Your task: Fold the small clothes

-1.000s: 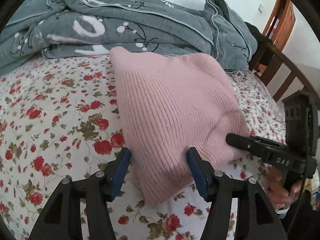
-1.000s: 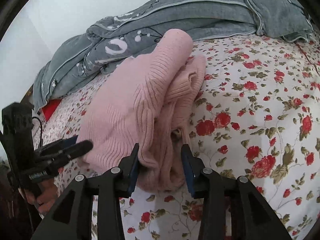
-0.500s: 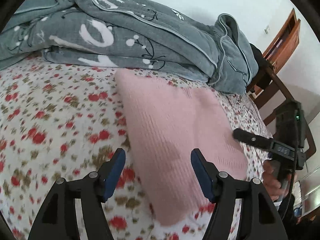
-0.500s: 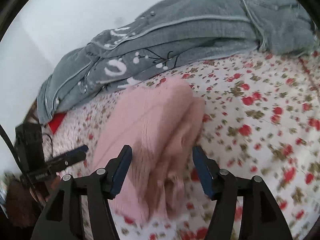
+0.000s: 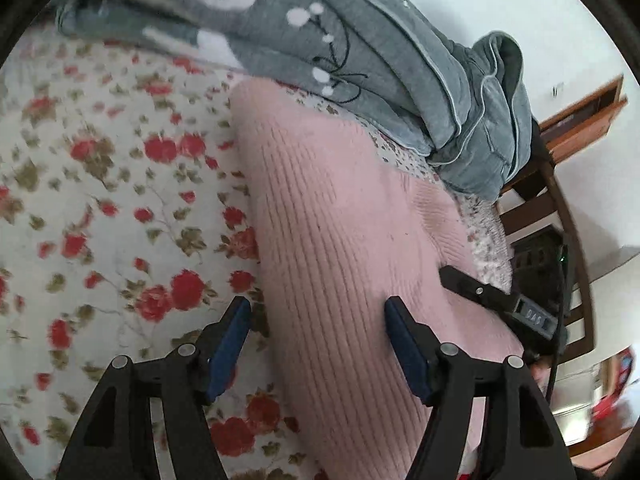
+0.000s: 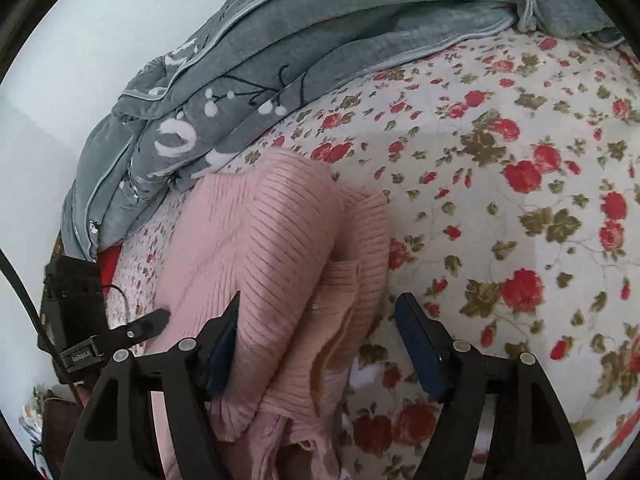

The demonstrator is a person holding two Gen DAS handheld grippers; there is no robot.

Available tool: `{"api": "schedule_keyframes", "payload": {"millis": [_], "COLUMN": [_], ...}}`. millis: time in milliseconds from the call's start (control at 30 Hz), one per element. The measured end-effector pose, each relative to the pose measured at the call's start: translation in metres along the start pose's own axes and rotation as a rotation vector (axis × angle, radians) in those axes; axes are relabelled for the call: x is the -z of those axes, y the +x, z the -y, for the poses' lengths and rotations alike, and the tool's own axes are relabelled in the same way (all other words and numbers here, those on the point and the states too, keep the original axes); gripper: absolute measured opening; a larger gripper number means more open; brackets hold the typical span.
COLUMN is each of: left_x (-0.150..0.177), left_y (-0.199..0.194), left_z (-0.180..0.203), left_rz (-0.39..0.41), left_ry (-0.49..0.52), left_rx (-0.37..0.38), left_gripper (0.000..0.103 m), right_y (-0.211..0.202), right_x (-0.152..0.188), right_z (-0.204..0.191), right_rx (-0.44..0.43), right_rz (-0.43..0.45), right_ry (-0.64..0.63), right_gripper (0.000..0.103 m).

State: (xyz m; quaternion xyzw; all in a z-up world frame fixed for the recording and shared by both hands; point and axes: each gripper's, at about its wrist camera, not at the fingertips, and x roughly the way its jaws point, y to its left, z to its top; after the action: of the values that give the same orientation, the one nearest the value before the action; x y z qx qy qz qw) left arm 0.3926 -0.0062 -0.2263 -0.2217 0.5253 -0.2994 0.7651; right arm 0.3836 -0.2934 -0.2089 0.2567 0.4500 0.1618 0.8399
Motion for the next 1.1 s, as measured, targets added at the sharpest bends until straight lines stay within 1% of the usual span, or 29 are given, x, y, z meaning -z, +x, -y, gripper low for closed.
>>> {"api": "schedule_keyframes", "payload": {"millis": [67, 100, 133, 167, 200, 233, 300, 400, 467, 600, 667, 733, 867, 1000, 1100], "left_x": [0.001, 0.002, 0.002, 0.003, 0.002, 0.002, 0.002, 0.002, 0.005, 0.02, 0.031, 0.041, 0.07, 0.097, 0.111], "left_y": [0.001, 0.001, 0.0, -0.001, -0.003, -0.006, -0.013, -0.029, -0.043, -0.089, -0.115, -0.136, -0.174, -0.181, -0.168], "left_z": [-0.002, -0.001, 0.001, 0.007, 0.011, 0.016, 0.028, 0.037, 0.041, 0.045, 0.047, 0.046, 0.031, 0.014, 0.001], "left_rz": [0.007, 0.008, 0.011, 0.021, 0.03, 0.041, 0.059, 0.073, 0.089, 0.126, 0.143, 0.144, 0.158, 0.151, 0.127], "left_ry": [-0.02, -0.02, -0.024, -0.017, -0.001, 0.022, 0.044, 0.033, 0.034, 0.042, 0.043, 0.028, 0.001, 0.002, -0.002], "left_rx": [0.023, 0.043, 0.039, 0.016, 0.005, -0.015, -0.05, -0.056, -0.067, -0.068, -0.083, -0.105, -0.134, -0.192, -0.237], "left_gripper": [0.064, 0.054, 0.052, 0.05, 0.046, 0.043, 0.039, 0.036, 0.036, 0.036, 0.036, 0.036, 0.036, 0.036, 0.036], "right_y": [0.0, 0.0, 0.003, 0.004, 0.003, -0.001, -0.012, -0.029, -0.04, -0.062, -0.068, -0.07, -0.064, -0.044, -0.023], "right_x": [-0.001, -0.002, -0.001, -0.001, 0.0, 0.001, 0.006, 0.012, 0.018, 0.036, 0.046, 0.057, 0.085, 0.11, 0.126], "right_z": [0.004, 0.006, 0.009, 0.013, 0.012, 0.008, -0.003, -0.022, -0.04, -0.075, -0.094, -0.113, -0.141, -0.147, -0.142], "right_rx": [-0.038, -0.063, -0.133, -0.166, -0.164, -0.149, -0.123, -0.107, -0.123, -0.131, -0.165, -0.193, -0.236, -0.23, -0.163], "right_rz": [-0.001, -0.001, -0.02, -0.018, -0.004, 0.015, 0.053, 0.089, 0.099, 0.113, 0.106, 0.086, 0.059, 0.014, -0.009], "right_ry": [0.016, 0.025, 0.06, 0.098, 0.105, 0.082, 0.062, 0.041, 0.028, -0.021, -0.027, -0.034, -0.058, -0.074, -0.092], "right_gripper": [0.071, 0.059, 0.046, 0.045, 0.041, 0.037, 0.034, 0.032, 0.032, 0.031, 0.031, 0.031, 0.031, 0.031, 0.031]}}
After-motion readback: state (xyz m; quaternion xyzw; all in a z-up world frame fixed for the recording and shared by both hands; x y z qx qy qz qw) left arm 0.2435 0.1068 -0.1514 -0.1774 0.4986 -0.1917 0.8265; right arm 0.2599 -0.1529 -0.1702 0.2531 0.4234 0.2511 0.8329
